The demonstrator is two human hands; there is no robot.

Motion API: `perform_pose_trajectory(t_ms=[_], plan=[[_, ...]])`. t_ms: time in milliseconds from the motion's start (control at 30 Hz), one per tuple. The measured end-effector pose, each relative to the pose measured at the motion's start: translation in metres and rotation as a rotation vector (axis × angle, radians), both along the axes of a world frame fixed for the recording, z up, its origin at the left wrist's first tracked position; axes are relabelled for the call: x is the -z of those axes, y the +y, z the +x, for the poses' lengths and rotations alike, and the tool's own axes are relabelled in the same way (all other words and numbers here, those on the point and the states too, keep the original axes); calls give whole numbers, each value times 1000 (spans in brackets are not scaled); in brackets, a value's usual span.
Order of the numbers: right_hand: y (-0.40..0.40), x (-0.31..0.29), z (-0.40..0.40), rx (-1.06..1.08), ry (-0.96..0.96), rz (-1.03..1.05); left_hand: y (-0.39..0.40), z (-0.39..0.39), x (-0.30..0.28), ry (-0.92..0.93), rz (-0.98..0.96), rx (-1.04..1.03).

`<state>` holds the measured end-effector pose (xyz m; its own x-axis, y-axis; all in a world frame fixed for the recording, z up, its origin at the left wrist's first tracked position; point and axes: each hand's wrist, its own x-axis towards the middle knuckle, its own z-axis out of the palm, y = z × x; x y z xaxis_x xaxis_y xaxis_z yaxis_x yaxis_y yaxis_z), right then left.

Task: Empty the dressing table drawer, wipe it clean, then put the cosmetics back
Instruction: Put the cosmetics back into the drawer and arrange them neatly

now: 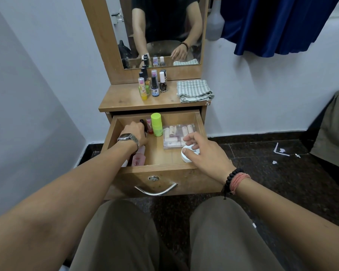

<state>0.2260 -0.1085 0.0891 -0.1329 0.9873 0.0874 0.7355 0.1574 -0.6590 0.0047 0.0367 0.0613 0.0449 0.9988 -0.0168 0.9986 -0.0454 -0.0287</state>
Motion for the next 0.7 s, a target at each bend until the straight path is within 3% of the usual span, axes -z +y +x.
perform_pose_trajectory(t_ms=[333,700], plan=[[-1,0,0,-2,9,-11,-7,1,-23,-40,88,61],[0,2,0,-4,-17,-15,17,-15,-96,-305,539,168]])
